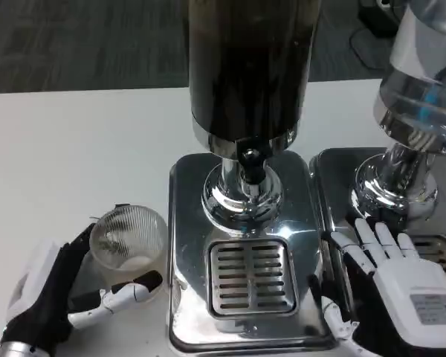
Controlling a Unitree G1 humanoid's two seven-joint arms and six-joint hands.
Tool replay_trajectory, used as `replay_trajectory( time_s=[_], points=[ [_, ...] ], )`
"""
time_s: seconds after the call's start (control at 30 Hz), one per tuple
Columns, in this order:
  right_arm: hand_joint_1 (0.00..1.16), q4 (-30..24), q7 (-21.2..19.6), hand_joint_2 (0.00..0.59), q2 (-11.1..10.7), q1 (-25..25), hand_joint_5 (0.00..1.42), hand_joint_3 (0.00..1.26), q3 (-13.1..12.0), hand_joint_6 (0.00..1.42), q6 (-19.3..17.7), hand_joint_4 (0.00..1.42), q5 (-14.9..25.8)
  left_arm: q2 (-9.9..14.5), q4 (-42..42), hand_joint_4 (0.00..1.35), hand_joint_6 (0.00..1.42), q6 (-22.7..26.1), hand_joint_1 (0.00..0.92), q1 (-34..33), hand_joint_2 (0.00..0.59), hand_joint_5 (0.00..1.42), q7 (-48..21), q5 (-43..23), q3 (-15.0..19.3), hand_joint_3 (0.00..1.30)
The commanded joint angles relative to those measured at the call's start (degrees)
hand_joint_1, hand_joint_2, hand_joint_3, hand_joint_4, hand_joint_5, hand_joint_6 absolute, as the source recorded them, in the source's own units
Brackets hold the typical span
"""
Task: Grasp the cup under the faucet to collect the drink, then remove the cup.
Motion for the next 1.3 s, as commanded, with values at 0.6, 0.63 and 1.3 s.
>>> replay_trajectory(
  time_s=[0.6, 0.63, 1.3],
  points=[
    [0.22, -1.25, 1.66, 0.503, -2.49, -0.92, 0.0, 0.17, -1.44, 0.0, 0.14, 0.0, 2.08, -2.02, -2.26, 0.45, 0.45, 0.2, 0.489, 2.8, 0.122, 0.6, 14.96, 7.15, -0.37, 0.34],
    [0.22, -1.28, 1.63, 0.503, -2.5, -0.9, 0.0, 0.17, -1.44, 0.0, 0.12, 0.0, 2.01, -2.07, -2.19, 0.45, 0.45, 0.1, 0.487, 2.74, 0.123, 0.61, 15.34, 7.36, -0.37, 0.35],
    [0.22, -1.43, 1.32, 0.503, -2.2, -0.59, 0.0, 0.17, -2.16, 0.0, 0.18, 0.0, 2.5, -2.43, -4.16, 0.46, 0.47, -0.75, 0.466, 0.45, 0.137, 0.61, 20.21, 10.44, -1.62, 0.36]
  ],
)
